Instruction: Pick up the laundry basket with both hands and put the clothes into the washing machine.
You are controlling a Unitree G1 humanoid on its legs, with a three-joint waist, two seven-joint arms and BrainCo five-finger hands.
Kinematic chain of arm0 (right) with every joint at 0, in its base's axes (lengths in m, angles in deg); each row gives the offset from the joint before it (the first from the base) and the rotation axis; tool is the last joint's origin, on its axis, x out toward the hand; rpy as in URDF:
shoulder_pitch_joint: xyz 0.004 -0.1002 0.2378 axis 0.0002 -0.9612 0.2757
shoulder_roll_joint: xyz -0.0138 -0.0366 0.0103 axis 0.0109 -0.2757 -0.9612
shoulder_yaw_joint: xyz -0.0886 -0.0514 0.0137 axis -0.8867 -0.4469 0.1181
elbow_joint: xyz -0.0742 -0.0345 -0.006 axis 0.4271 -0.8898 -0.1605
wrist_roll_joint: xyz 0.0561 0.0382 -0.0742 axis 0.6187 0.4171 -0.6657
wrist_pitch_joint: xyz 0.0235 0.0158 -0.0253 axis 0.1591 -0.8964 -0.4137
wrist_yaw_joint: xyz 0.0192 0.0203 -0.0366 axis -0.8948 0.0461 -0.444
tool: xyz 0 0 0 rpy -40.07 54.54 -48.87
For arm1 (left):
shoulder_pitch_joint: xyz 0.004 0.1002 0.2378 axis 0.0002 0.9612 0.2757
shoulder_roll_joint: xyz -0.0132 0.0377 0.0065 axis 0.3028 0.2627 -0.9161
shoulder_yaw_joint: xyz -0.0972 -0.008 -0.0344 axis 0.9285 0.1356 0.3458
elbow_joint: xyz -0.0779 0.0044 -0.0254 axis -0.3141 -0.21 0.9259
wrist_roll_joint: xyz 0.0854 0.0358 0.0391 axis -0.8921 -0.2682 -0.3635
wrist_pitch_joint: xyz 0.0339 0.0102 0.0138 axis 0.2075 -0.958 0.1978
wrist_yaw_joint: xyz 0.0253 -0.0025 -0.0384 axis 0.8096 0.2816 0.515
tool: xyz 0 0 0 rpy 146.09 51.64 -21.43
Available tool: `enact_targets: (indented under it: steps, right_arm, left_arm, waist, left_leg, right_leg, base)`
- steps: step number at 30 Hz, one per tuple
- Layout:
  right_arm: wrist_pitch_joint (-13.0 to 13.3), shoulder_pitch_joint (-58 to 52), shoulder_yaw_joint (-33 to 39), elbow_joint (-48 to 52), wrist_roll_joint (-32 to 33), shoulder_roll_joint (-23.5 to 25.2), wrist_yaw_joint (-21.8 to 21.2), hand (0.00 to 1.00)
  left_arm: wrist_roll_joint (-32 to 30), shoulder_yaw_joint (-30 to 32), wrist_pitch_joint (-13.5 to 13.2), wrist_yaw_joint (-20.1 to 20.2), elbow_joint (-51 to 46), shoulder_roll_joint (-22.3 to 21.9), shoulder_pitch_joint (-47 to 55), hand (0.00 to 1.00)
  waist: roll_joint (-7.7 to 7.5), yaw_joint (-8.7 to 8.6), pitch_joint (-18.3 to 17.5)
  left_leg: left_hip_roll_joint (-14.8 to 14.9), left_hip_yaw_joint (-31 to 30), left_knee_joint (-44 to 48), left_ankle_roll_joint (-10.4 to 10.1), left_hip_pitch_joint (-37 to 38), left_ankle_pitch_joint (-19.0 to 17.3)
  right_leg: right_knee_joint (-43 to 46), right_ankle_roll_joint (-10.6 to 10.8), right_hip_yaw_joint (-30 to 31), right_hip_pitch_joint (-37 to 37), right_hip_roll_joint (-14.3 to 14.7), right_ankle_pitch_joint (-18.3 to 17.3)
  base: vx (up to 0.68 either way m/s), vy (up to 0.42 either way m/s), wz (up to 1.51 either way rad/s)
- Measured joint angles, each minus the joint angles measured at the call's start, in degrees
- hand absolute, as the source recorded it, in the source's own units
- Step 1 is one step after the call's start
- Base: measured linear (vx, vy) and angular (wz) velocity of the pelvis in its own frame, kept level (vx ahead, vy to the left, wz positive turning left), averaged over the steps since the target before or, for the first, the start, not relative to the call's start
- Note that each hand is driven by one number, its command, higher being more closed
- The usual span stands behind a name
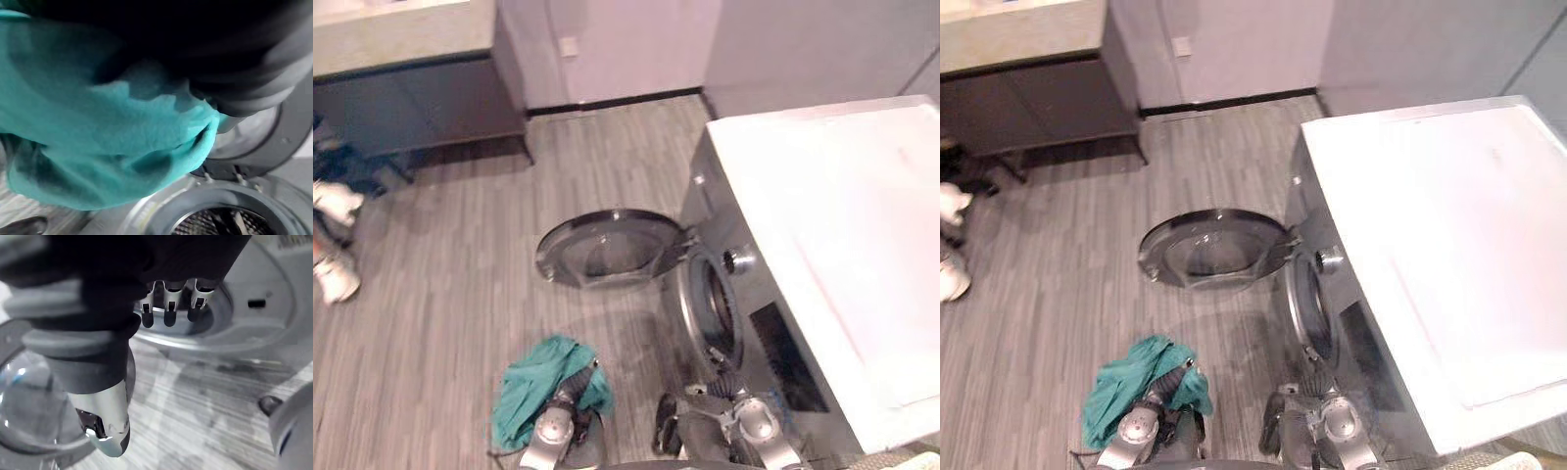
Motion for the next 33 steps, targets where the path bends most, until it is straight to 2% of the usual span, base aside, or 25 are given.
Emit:
enact_targets:
  steps: [1, 2, 3, 4, 5, 8, 9, 10, 11, 12, 13, 14, 15, 16, 17, 18, 19, 24, 25, 26, 28, 29, 31, 33]
  right_arm:
    - [0.01, 0.83, 0.07, -0.04, -0.02, 1.06, 0.23, 0.0]
    - [0.1, 1.62, -0.01, -0.06, -0.03, 1.09, 0.36, 0.0]
    - [0.22, 1.97, -0.11, -0.01, -0.03, 1.01, 0.41, 0.0]
    - [0.28, 1.98, -0.33, 0.14, -0.04, 0.97, 0.42, 0.0]
    - [0.26, 1.78, -0.59, -0.14, -0.03, 0.32, 0.4, 0.0]
    - [0.16, 0.47, -0.81, 0.11, -0.09, 1.4, 0.29, 0.0]
    - [0.16, 0.51, -0.84, 0.15, -0.08, 1.62, 0.4, 0.0]
    - [0.15, 0.62, -0.88, 0.14, -0.08, 1.61, 0.45, 0.0]
    - [0.11, 1.27, -1.12, 0.09, -0.1, 1.54, 0.52, 0.0]
    - [0.02, 2.25, -1.77, -0.11, -0.14, 1.5, 0.58, 0.0]
    - [0.01, 2.57, -2.01, -0.2, -0.26, 1.51, 0.64, 0.0]
    - [-0.02, 3.03, -2.75, -0.62, -0.61, 1.57, 1.04, 0.0]
    - [-0.01, 3.44, -3.06, -1.31, -0.74, 1.59, 1.17, 0.0]
    - [0.0, 3.53, -3.01, -1.56, -0.78, 1.58, 1.27, 0.0]
    - [0.0, 3.52, -2.94, -2.23, -1.17, 1.57, 1.45, 0.0]
    - [-0.02, 3.54, -2.93, -2.8, -1.26, 1.46, 1.45, 0.0]
    - [-0.03, 3.32, -2.93, -2.81, -1.27, 1.33, 1.46, 0.0]
    - [-0.18, 3.34, -2.89, -3.97, -1.26, -1.13, 1.79, 0.0]
    - [-0.29, 3.97, -2.86, -4.01, -1.25, -1.9, 2.16, 0.0]
    - [-0.55, 5.51, -2.99, -3.99, -1.19, -2.4, 2.8, 0.0]
    - [-0.83, 8.12, -3.44, -3.88, -1.1, -3.22, 2.88, 0.0]
    - [-0.84, 9.46, -3.39, -3.62, -1.0, -3.52, 3.08, 0.0]
    - [-0.81, 10.96, -2.93, -2.91, -0.49, -3.79, 3.68, 0.0]
    - [-0.93, 13.67, -1.59, -2.22, 1.12, -3.92, 4.03, 0.0]
  left_arm:
    - [0.0, -0.28, 0.04, -0.04, 0.01, -0.01, -0.29, 1.0]
    - [0.0, -0.65, 0.03, -0.06, 0.0, -0.03, -0.68, 1.0]
    - [0.01, -1.07, 0.02, -0.1, 0.04, -0.14, -0.61, 1.0]
    - [0.02, -1.65, 0.02, -0.11, 0.08, -0.25, -0.59, 1.0]
    - [0.03, -2.58, 0.0, -0.02, 0.78, -0.77, -0.71, 1.0]
    - [0.05, -2.88, -0.03, -0.11, 1.22, 1.03, -1.64, 1.0]
    - [0.06, -2.86, 0.0, -0.11, 1.23, 1.73, -1.32, 1.0]
    - [0.06, -2.86, 0.03, -0.11, 1.23, 1.92, -1.32, 1.0]
    - [0.07, -2.75, 0.07, -0.16, 1.23, 2.11, -0.99, 1.0]
    - [0.07, -2.67, 0.1, -0.17, 1.23, 2.33, -0.76, 1.0]
    - [0.07, -2.67, 0.14, -0.16, 1.2, 2.45, -0.77, 1.0]
    - [0.08, -2.61, 0.14, -0.2, 1.01, 2.87, -0.82, 1.0]
    - [0.09, -2.44, 0.38, -0.19, 0.99, 3.11, -0.74, 1.0]
    - [0.08, -2.21, 0.51, -0.16, 0.97, 3.11, -0.76, 1.0]
    - [0.07, -1.73, 0.54, -0.16, 0.76, 3.16, -0.62, 1.0]
    - [0.08, -1.56, 0.55, -0.17, 0.56, 3.38, -0.7, 1.0]
    - [0.06, -1.56, 0.56, -0.11, 0.55, 3.62, -0.7, 1.0]
    - [-0.02, -1.56, 0.72, 0.03, 1.45, 3.84, -2.07, 1.0]
    - [-0.05, -1.28, 1.16, 0.0, 1.34, 4.07, -3.51, 1.0]
    - [-0.05, 0.2, 1.24, -0.12, 1.27, 4.03, -4.89, 1.0]
    - [-0.02, 1.35, 1.31, -0.39, 1.2, 4.27, -6.63, 1.0]
    - [0.05, 1.86, 1.33, -1.11, 1.14, 4.25, -7.78, 1.0]
    - [0.16, 2.46, 1.33, -1.8, 0.99, 4.28, -9.65, 1.0]
    - [0.85, 3.29, 1.35, -3.27, 1.2, 4.41, -14.79, 1.0]
  waist:
    - [-0.26, 0.07, 0.15]
    - [-0.18, 0.11, 0.13]
    - [0.47, 0.14, 0.06]
    - [1.33, 0.15, 0.02]
    - [3.68, -0.04, 0.19]
    - [0.19, 0.21, -1.05]
    - [-0.25, 0.04, -1.21]
    - [-0.16, -0.13, -1.16]
    - [-0.12, -0.07, -1.06]
    - [-0.13, -0.07, -1.03]
    - [-0.09, -0.1, -0.99]
    - [-0.47, 0.09, -0.57]
    - [-0.5, 0.03, -0.4]
    - [-0.36, -0.03, -0.35]
    - [-0.35, 0.07, -0.32]
    - [-0.22, 0.07, -0.03]
    - [-0.03, 0.0, 0.09]
    - [0.33, -0.33, 0.4]
    - [0.52, -0.81, 2.01]
    - [0.52, -0.81, 3.83]
    - [0.78, -0.98, 5.82]
    - [1.11, -1.36, 6.76]
    - [1.16, -1.8, 7.9]
    - [0.89, -2.58, 9.67]
  left_leg:
    - [-2.71, -5.96, -6.92, -0.45, 0.02, -0.35]
    - [-4.9, -11.89, -13.0, -1.04, 0.52, 0.0]
    - [-5.44, -14.94, -17.09, -2.34, 1.22, 1.59]
    - [-4.78, -15.75, -19.28, -2.63, 1.52, 4.35]
    - [-2.71, -15.73, -19.5, -2.79, 2.01, 6.41]
    - [-4.42, -7.73, -20.36, -1.01, 2.37, 5.41]
    - [-4.98, -4.43, -20.45, 0.07, 2.4, 4.8]
    - [-5.11, -2.93, -20.18, 0.63, 2.38, 4.49]
    - [-5.14, 0.26, -19.6, 1.97, 2.37, 3.68]
    - [-4.63, 3.71, -19.45, 2.88, 2.36, 3.24]
    - [-4.34, 5.3, -19.51, 3.34, 2.4, 3.07]
    - [-4.13, 8.29, -19.61, 4.14, 3.28, 2.66]
    - [-3.78, 10.68, -19.57, 4.78, 4.25, 2.23]
    - [-3.6, 11.51, -19.56, 4.82, 4.67, 2.15]
    - [-3.12, 13.21, -19.69, 4.66, 5.33, 2.0]
    - [-2.41, 14.67, -19.64, 4.15, 6.06, 1.71]
    - [-1.93, 15.09, -19.69, 3.91, 6.33, 1.62]
    - [1.31, 18.81, -19.93, 2.09, 6.36, 2.13]
    - [2.63, 18.62, -16.63, 2.0, 4.99, 2.05]
    - [3.88, 16.8, -11.94, 2.03, 2.91, 2.01]
    - [4.17, 10.14, -5.26, 2.89, -0.77, 1.43]
    - [3.97, 6.77, -3.33, 1.79, -2.33, 0.42]
    - [3.98, 6.36, -2.11, 0.62, -3.41, -1.86]
    - [3.79, 6.57, 1.99, 0.47, -9.05, -5.08]
  right_leg:
    - [0.05, 0.09, 3.41, 0.19, 0.16, 0.05]
    - [0.1, 1.51, 6.36, 0.36, 0.34, 0.04]
    - [0.2, 2.85, 8.97, 0.61, 0.97, -0.34]
    - [0.31, 3.84, 10.45, 0.83, 1.69, -0.76]
    - [0.69, 6.89, 13.65, 1.3, 3.45, -2.75]
    - [2.05, 9.55, 20.24, -2.71, 0.09, -2.87]
    - [2.06, 11.07, 23.28, -4.03, -0.84, -2.66]
    - [2.01, 11.51, 24.56, -4.52, -1.23, -2.42]
    - [1.96, 12.98, 26.2, -5.89, -1.61, -1.51]
    - [2.1, 13.4, 23.88, -7.72, -2.96, -0.26]
    - [2.59, 12.86, 20.11, -8.59, -4.05, 0.08]
    - [6.19, 11.35, 8.87, -10.18, -7.13, -0.95]
    - [9.71, 8.84, -1.01, -10.69, -10.37, -2.73]
    - [11.27, 7.84, -4.58, -10.63, -11.64, -3.37]
    - [12.27, 7.79, -9.28, -10.05, -12.91, -4.44]
    - [11.18, 8.48, -11.35, -9.62, -13.12, -4.33]
    - [10.56, 9.02, -11.14, -9.45, -12.79, -3.75]
    - [8.01, 7.6, -7.27, -11.81, -8.35, -1.89]
    - [7.78, 7.12, -6.75, -12.01, -7.19, -1.39]
    - [8.62, 6.41, -5.77, -12.78, -6.19, -0.89]
    - [11.04, 6.13, -3.49, -15.06, -4.83, -0.53]
    - [13.09, 6.11, -2.12, -17.16, -4.11, -0.53]
    - [16.5, 6.13, -0.99, -21.1, -3.83, -0.56]
    - [22.27, 6.22, 0.93, -29.42, -4.1, -0.63]
  base:
    - [0.23, 0.202, -1.47]
    - [0.22, 0.222, -1.73]
    - [0.21, 0.244, -1.47]
    - [0.2, 0.352, -1.58]
    - [0.18, 0.429, -1.37]
    - [0.05, 0.295, -1.2]
    - [-0.01, 0.329, -1.27]
    - [-0.04, 0.319, -1.37]
    - [-0.06, 0.244, -1.34]
    - [-0.07, 0.223, -1.32]
    - [-0.09, 0.177, -1.19]
    - [-0.07, 0.11, -1.1]
    - [-0.06, 0.076, -1.02]
    - [-0.04, 0.008, -0.87]
    - [-0.03, -0.046, -0.78]
    - [-0.03, -0.06, -0.73]
    - [-0.03, -0.113, -0.67]
    - [0.02, -0.109, -0.55]
    - [0.0, -0.065, -0.49]
    - [-0.02, -0.062, -0.64]
    - [-0.06, -0.028, -0.8]
    - [-0.05, 0.03, -0.8]
    - [-0.1, 0.056, -0.72]
    - [-0.18, 0.051, -0.66]
